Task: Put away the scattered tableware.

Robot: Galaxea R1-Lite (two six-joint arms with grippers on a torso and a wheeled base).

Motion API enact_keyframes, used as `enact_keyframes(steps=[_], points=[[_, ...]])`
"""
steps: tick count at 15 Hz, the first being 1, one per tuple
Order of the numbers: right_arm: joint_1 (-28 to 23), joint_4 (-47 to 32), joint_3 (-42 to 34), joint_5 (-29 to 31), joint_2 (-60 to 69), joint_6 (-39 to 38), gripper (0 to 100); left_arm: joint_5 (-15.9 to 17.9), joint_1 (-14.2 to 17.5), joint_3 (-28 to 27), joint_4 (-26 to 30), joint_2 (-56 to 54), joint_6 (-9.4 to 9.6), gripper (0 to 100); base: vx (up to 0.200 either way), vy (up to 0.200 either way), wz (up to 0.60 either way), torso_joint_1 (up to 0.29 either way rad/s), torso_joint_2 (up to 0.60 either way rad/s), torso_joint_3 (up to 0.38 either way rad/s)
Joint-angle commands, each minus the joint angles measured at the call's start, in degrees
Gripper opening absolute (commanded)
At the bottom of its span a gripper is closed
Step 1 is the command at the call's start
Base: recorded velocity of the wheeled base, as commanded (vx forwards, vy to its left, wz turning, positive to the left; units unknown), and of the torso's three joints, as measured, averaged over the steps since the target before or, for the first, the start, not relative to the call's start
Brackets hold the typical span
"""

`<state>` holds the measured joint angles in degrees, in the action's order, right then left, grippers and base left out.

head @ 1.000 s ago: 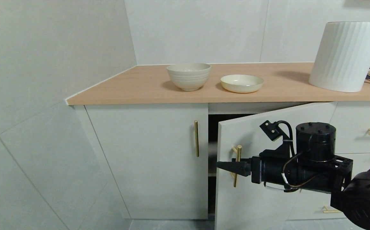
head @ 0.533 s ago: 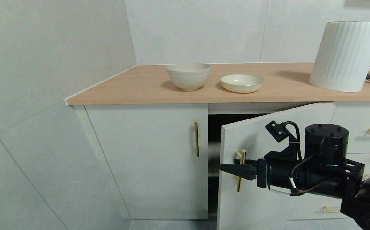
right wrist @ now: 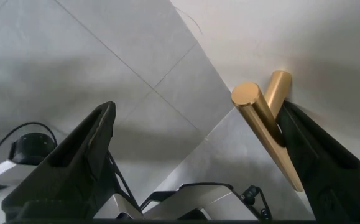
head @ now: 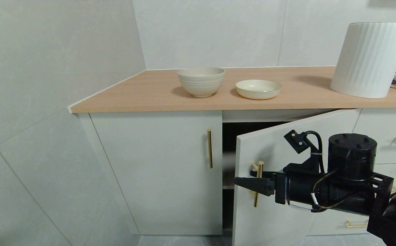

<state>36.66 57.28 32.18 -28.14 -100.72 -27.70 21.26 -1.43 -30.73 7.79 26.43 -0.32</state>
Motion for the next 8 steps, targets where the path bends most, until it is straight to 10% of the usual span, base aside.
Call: enact_keyframes(steps=[1,4,8], points=[[0.52,0.64,-0.19,-0.6,0.79,0.01,100,11.87,-0.95,-5.65,-8.76,31.31,-1.18,100,0.0,0.0,0.0,0.0,0.0,0.0],[1.22,0.72,-0.72,-0.6,1.4,0.1,100,13.19,-13.34,-4.69,-16.49,46.78,-7.15,100,0.0,0.0,0.0,0.0,0.0,0.0],[1.84,0.72,-1.07,-0.43,2.9,0.28,100,13.19,-23.27,3.4,-29.32,55.92,-7.24,100,0.0,0.0,0.0,0.0,0.0,0.0]])
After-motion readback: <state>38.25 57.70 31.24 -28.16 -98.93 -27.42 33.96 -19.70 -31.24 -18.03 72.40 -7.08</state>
